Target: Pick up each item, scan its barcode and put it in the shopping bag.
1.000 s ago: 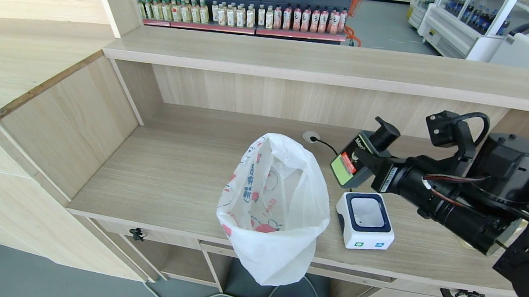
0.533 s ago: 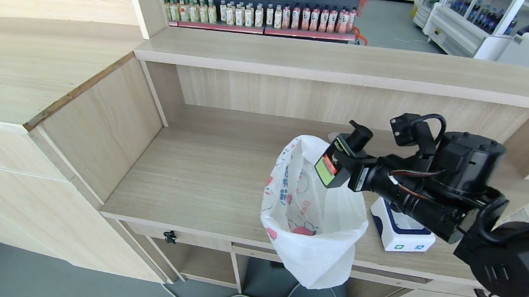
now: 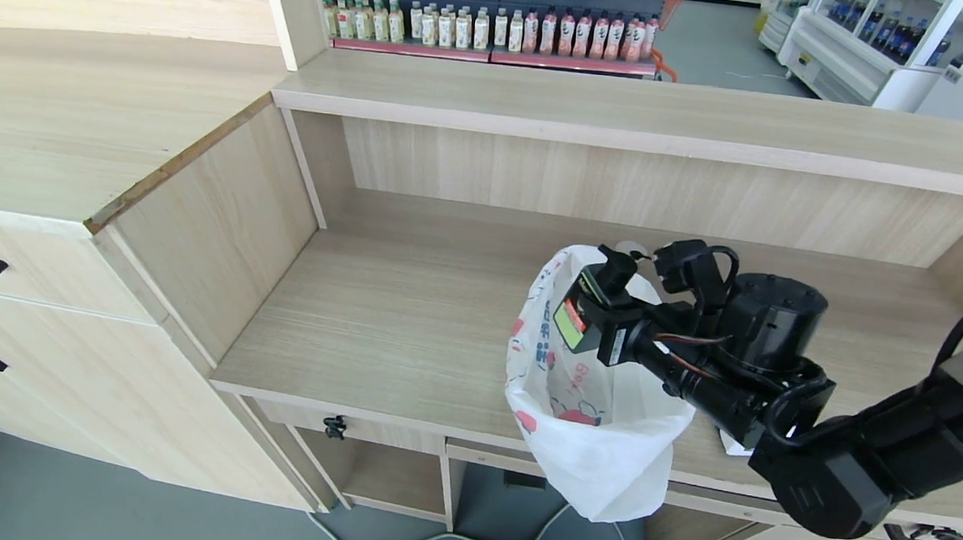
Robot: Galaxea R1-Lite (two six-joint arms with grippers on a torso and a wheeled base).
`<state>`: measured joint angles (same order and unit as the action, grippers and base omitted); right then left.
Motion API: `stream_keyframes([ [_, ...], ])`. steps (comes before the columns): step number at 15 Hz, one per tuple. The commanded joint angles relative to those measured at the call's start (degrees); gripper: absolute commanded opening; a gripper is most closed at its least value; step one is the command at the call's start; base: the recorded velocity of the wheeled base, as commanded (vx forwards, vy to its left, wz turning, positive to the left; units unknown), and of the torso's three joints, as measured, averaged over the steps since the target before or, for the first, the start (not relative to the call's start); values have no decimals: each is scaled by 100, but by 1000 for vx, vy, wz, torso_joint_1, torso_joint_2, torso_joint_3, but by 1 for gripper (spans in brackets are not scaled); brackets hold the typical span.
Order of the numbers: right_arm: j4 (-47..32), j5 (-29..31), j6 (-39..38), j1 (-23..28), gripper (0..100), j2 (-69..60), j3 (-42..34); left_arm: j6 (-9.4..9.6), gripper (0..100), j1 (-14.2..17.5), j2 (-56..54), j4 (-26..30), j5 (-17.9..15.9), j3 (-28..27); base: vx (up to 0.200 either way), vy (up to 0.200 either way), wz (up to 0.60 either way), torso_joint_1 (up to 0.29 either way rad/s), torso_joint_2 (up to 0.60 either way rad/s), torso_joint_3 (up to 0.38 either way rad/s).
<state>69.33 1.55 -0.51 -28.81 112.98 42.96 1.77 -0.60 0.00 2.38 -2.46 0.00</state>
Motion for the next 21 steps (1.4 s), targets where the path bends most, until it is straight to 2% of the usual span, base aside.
stream_keyframes([
  [1, 116, -5, -10, -81, 0, 295, -7, -1, 100, 7, 9, 0, 0, 0, 0, 0, 0, 0, 0, 0],
  [5, 749, -23, 7, -213, 0, 743, -227, -1, 100, 7, 9, 0, 0, 0, 0, 0, 0, 0, 0, 0],
  [10, 1645, -673, 649, 24, 0, 1314, -807, -1, 100, 7, 9, 0, 0, 0, 0, 0, 0, 0, 0, 0],
  [17, 1601, -682, 1097, 226, 0, 1323, -921, -1, 100, 7, 9, 0, 0, 0, 0, 0, 0, 0, 0, 0],
  [18, 1628, -682, 1097, 226, 100, 1323, -947, -1, 100, 7, 9, 0, 0, 0, 0, 0, 0, 0, 0, 0],
  [21, 1637, -717, 1000, 235, 100, 1200, -886, -1, 100, 7, 9, 0, 0, 0, 0, 0, 0, 0, 0, 0],
])
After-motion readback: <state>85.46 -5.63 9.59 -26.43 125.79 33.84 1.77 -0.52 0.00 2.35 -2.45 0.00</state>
